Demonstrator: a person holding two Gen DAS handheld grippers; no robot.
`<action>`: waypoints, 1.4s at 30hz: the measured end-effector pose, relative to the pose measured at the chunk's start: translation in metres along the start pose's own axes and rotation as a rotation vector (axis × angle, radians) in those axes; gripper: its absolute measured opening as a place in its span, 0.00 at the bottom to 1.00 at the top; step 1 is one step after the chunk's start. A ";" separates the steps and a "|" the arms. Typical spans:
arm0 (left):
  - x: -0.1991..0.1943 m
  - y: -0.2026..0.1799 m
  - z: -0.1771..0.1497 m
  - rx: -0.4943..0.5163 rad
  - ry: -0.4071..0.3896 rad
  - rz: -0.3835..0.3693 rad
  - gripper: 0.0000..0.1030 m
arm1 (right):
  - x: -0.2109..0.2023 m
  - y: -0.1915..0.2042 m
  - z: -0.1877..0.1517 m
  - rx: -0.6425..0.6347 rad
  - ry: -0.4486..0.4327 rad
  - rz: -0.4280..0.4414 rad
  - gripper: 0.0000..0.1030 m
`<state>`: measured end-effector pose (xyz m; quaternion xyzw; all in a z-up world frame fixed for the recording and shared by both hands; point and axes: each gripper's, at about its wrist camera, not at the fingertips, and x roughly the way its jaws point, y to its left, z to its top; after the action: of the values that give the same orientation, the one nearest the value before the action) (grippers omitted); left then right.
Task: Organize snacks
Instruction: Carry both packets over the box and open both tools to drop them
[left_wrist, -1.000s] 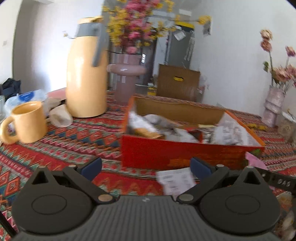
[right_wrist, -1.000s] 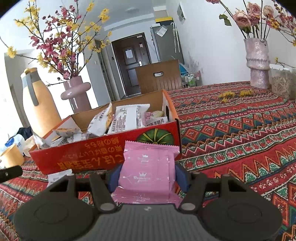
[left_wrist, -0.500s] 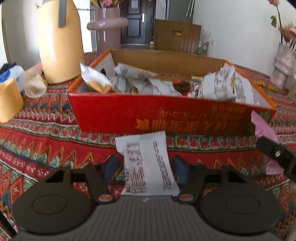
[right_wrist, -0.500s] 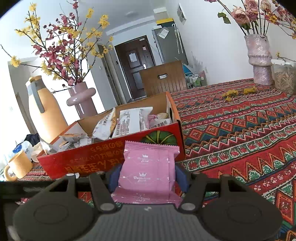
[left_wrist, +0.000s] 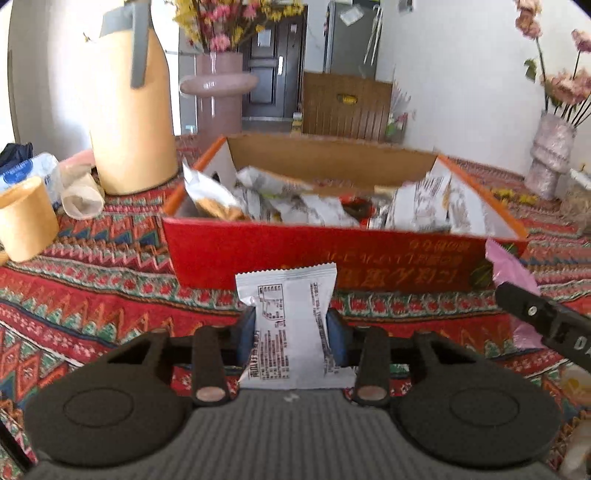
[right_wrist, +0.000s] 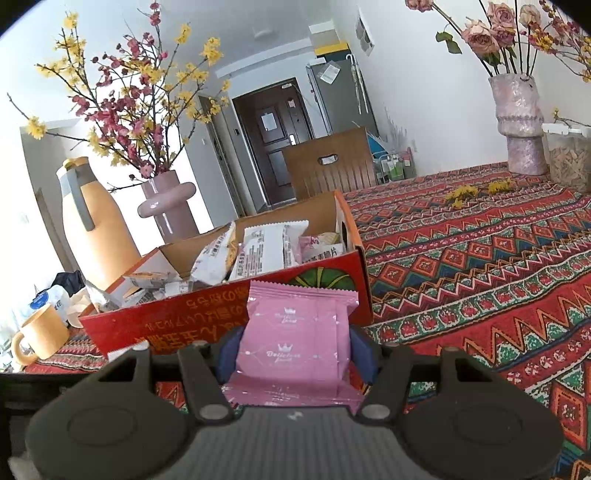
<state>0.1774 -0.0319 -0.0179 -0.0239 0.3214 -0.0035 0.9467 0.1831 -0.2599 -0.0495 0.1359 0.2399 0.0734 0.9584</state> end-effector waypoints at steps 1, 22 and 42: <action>-0.005 0.002 0.001 -0.003 -0.013 -0.005 0.39 | -0.001 0.000 0.000 -0.003 -0.006 0.000 0.59; -0.046 0.010 0.065 -0.011 -0.282 -0.087 0.39 | -0.028 0.050 0.053 -0.154 -0.227 0.007 0.59; 0.036 0.009 0.099 -0.040 -0.357 0.018 0.39 | 0.064 0.054 0.101 -0.144 -0.256 -0.036 0.59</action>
<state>0.2660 -0.0198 0.0385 -0.0401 0.1484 0.0156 0.9880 0.2830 -0.2177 0.0236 0.0707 0.1123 0.0551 0.9896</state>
